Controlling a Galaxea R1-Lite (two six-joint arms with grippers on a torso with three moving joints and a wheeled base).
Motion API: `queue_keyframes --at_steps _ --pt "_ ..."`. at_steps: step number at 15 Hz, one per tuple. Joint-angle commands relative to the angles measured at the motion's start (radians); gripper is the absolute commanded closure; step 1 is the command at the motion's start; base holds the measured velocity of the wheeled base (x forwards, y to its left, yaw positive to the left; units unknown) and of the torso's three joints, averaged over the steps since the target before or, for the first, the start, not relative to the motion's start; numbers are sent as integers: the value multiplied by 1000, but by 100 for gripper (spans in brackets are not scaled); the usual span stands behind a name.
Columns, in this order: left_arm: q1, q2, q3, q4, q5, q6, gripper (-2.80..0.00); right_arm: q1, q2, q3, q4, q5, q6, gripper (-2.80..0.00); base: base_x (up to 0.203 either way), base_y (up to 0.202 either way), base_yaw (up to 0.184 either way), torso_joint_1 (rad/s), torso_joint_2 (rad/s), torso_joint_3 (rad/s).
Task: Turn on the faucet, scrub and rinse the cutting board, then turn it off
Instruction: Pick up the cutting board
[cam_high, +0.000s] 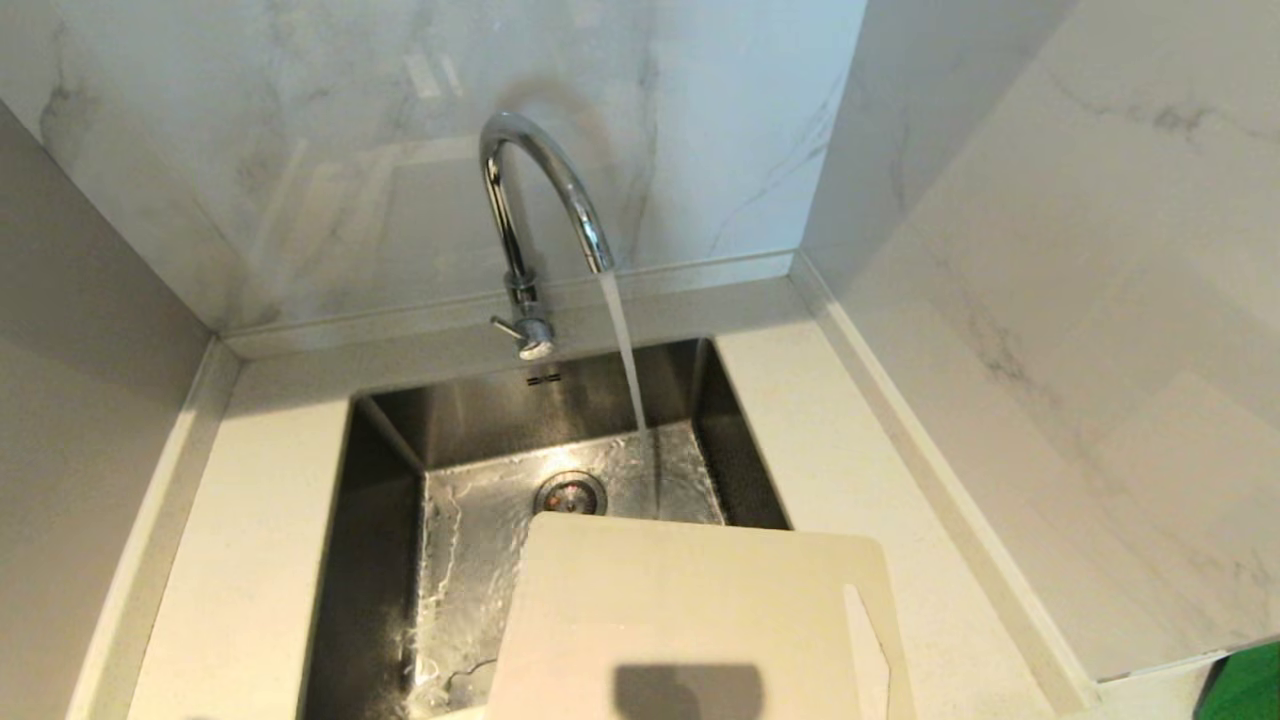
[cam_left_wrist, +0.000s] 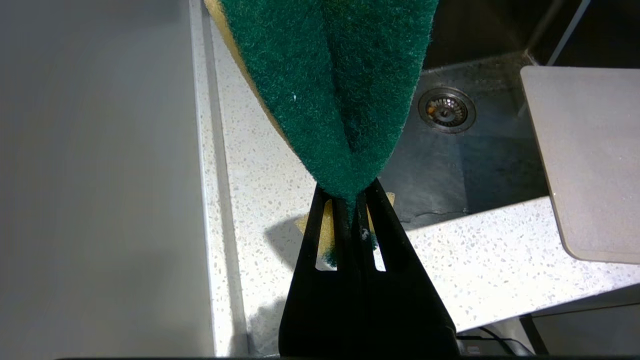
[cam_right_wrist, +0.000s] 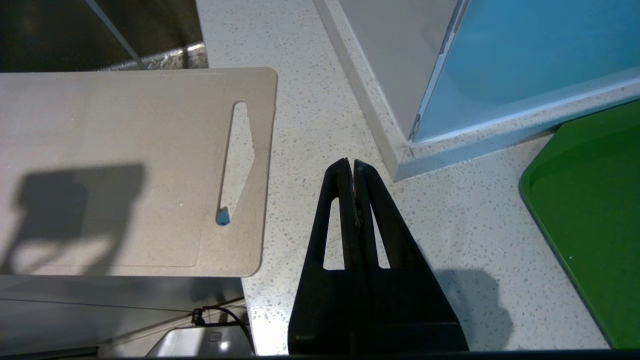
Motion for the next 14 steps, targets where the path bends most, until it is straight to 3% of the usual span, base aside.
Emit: queue_keyframes --at_steps 1,6,14 --pt "0 1 2 -1 4 -11 0 0 0 0 0 0 0 0 0 0 0 0 0 0" --pt "0 2 2 1 5 -18 0 0 0 0 0 0 0 0 0 0 0 0 0 0" --pt "0 1 2 0 4 -20 0 0 0 0 0 0 0 0 -183 0 -1 3 2 3"
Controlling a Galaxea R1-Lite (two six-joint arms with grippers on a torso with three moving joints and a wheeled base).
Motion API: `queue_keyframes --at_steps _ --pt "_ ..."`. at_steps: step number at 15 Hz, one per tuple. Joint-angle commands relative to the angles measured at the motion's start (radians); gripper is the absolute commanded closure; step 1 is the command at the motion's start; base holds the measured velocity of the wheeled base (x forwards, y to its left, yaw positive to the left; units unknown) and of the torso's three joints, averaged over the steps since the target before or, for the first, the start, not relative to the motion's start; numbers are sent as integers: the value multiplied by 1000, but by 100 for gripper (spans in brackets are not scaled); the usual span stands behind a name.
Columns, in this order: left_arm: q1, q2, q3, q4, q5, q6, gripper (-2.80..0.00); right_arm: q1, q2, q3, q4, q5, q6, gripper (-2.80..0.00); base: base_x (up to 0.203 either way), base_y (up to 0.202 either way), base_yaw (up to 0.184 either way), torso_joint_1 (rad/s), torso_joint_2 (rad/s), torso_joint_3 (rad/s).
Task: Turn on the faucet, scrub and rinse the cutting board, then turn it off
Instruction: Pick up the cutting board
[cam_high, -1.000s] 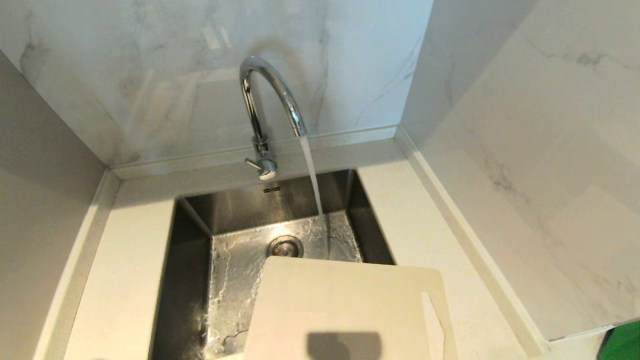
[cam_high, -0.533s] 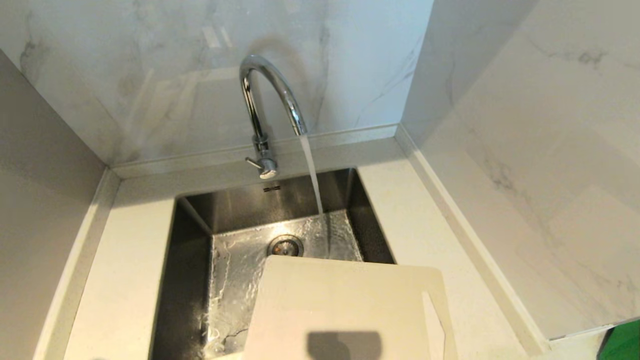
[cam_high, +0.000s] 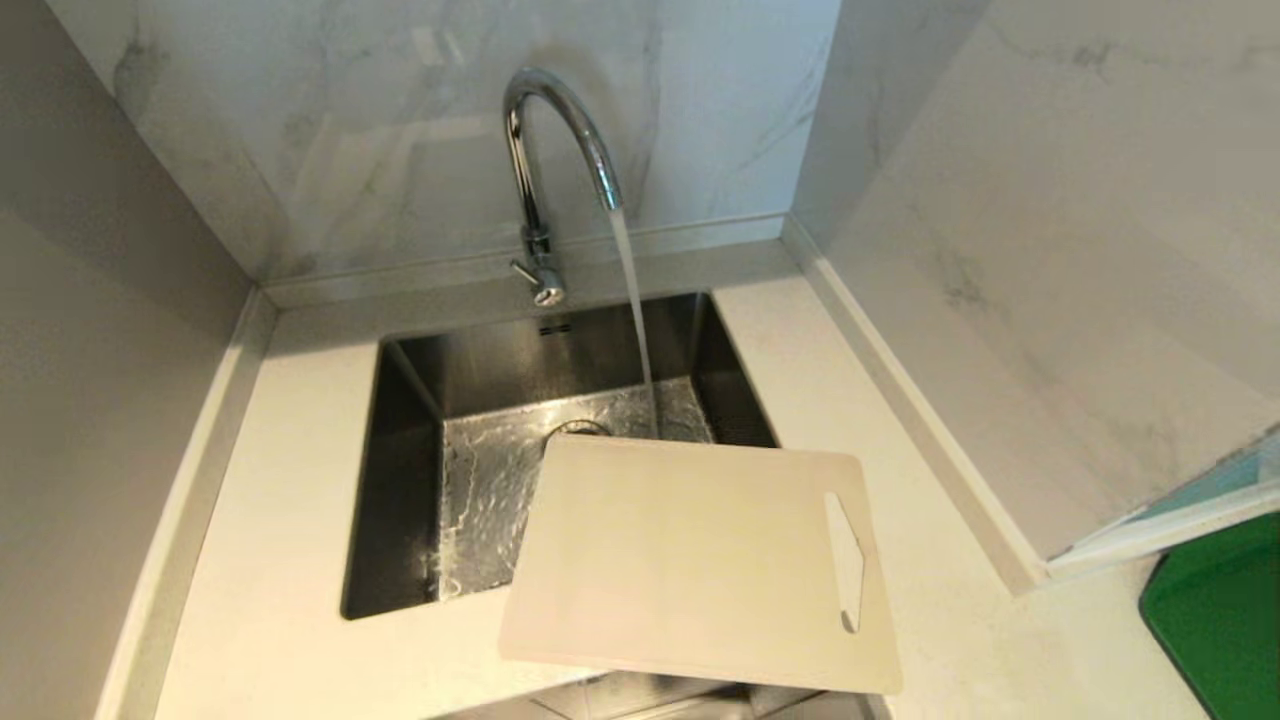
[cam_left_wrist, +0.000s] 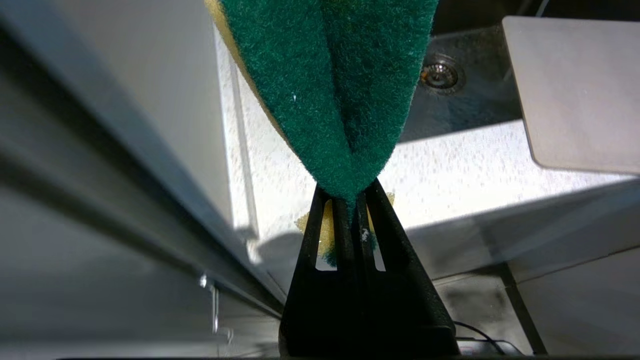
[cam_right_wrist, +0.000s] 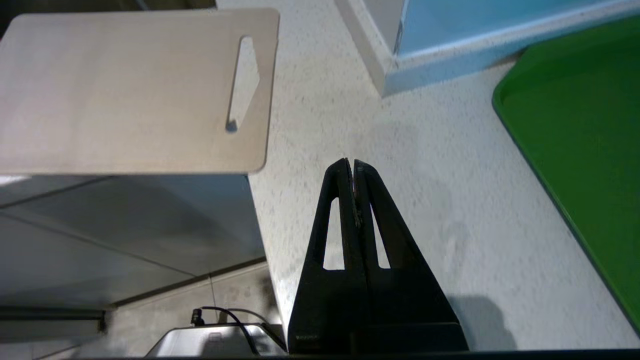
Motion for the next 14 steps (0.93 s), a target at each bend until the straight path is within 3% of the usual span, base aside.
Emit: queue_keyframes --at_steps 1,7,14 --pt "0 2 0 0 0 0 0 1 0 0 0 -2 0 0 -164 0 -27 2 -5 -1" --pt "0 2 1 0 0 0 0 1 0 0 0 -1 0 0 -158 0 7 -1 -1 4" --pt "0 3 1 0 0 0 0 1 0 0 0 0 0 0 0 0 0 4 0 -1"
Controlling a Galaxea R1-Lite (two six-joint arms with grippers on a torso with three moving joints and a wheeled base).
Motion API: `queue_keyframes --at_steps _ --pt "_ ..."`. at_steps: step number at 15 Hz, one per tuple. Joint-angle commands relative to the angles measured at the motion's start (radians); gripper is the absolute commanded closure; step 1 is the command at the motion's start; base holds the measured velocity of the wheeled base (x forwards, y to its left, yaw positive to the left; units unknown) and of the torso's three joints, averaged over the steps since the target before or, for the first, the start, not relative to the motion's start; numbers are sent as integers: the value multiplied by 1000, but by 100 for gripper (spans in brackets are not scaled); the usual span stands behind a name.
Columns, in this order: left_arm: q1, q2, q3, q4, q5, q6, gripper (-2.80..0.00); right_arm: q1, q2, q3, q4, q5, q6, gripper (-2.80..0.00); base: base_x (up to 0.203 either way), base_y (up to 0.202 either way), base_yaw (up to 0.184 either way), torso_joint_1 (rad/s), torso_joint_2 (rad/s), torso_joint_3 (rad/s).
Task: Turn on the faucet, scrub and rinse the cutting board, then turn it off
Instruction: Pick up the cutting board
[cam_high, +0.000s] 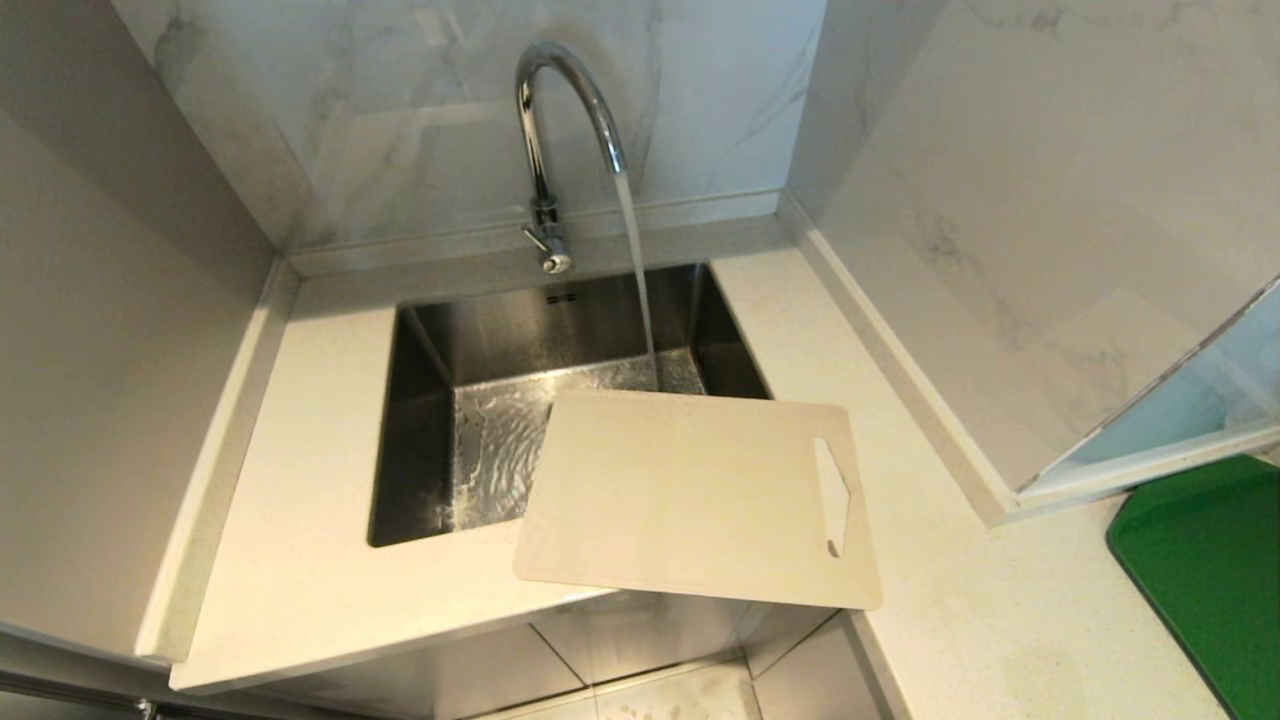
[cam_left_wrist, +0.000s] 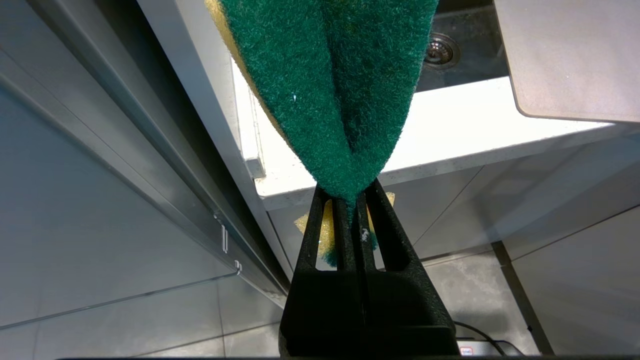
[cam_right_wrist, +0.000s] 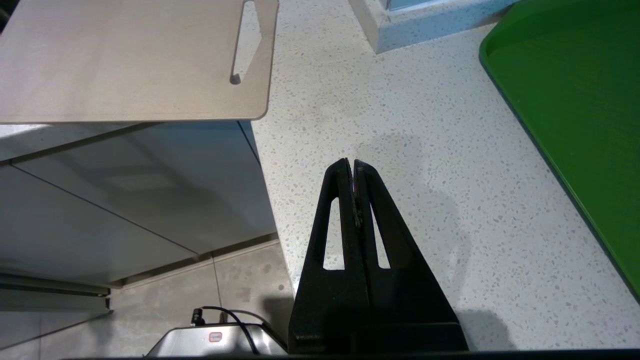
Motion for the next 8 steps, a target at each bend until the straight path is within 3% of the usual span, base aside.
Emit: queue_keyframes --at_steps 1,8 --pt "0 1 0 0 0 0 0 0 0 0 0 0 1 0 0 0 0 0 0 0" --pt "0 1 0 0 0 0 0 0 0 0 0 0 1 0 0 0 0 0 0 0"
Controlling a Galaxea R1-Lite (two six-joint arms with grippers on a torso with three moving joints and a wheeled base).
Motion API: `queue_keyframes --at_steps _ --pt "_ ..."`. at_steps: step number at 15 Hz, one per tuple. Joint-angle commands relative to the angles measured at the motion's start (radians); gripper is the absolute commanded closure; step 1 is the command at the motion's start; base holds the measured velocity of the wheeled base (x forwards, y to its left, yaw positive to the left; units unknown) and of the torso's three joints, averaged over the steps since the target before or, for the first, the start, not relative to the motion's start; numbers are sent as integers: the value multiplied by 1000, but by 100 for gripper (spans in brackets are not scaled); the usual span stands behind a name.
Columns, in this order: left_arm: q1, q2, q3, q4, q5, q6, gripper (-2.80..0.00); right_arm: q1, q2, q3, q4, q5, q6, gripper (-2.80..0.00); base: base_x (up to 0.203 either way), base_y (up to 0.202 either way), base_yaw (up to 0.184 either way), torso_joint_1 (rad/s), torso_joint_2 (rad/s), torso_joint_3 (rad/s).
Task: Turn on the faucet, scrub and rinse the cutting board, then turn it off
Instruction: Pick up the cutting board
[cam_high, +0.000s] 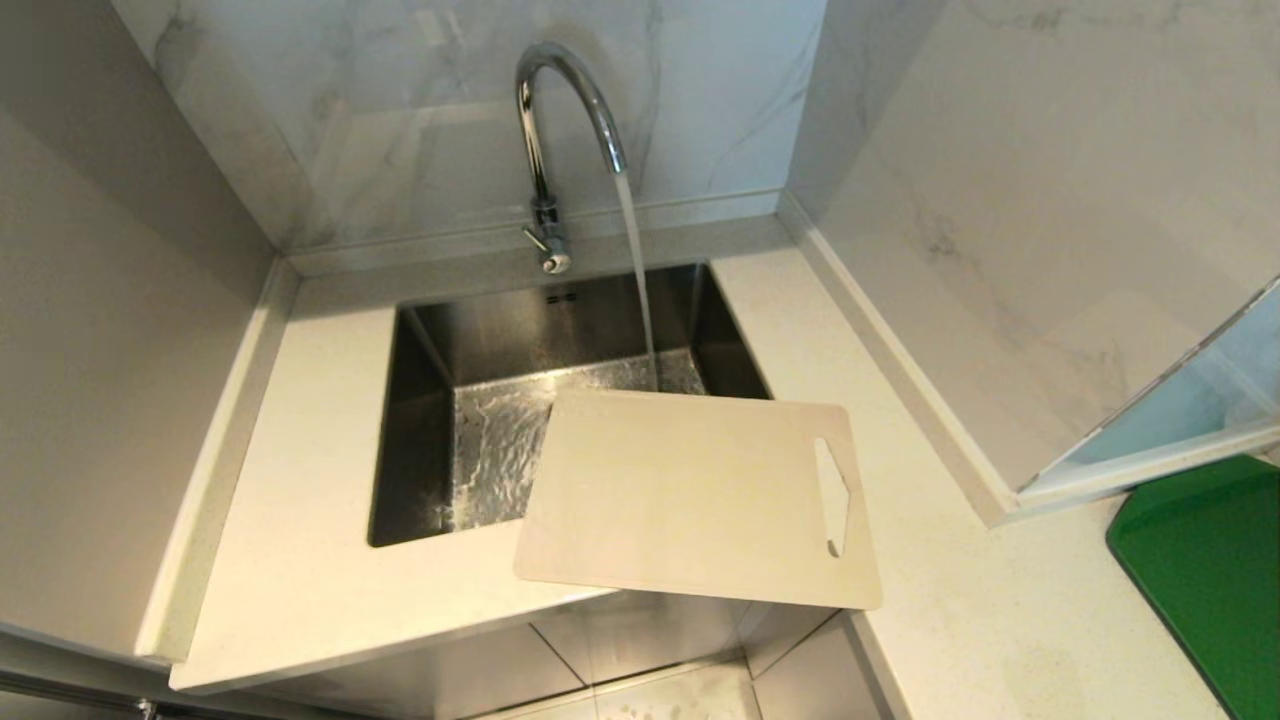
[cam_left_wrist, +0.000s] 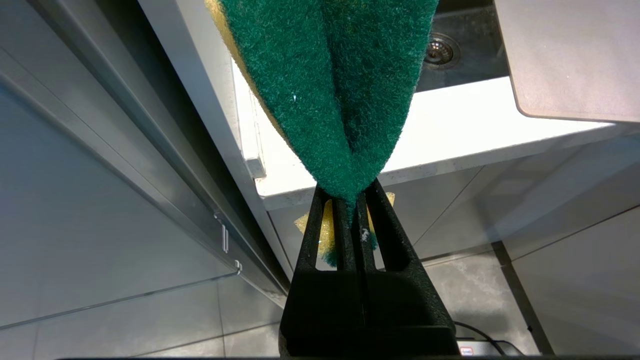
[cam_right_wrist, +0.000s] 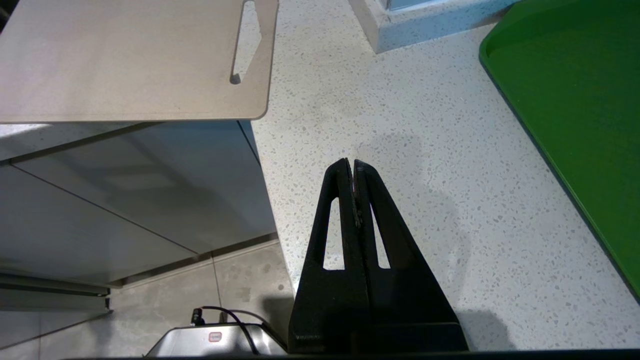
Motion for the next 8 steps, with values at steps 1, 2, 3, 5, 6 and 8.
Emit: queue_keyframes --at_steps 1,2,3,5,6,8 --pt "0 1 0 0 0 0 0 0 0 0 0 0 1 0 0 0 0 0 0 0" --pt "0 3 0 0 0 0 0 0 0 0 0 0 1 0 0 0 0 0 0 0" --pt "0 1 1 0 0 0 0 0 0 0 0 0 1 0 0 0 0 0 0 0" --pt "0 1 0 0 0 0 0 -1 0 -3 7 -2 -2 0 0 0 0 0 0 0" --pt "0 1 1 0 0 0 0 -1 0 -6 8 -1 -5 0 0 0 0 0 0 0" --pt "0 2 0 0 0 0 0 0 43 -104 40 2 11 0 0 0 0 0 0 0"
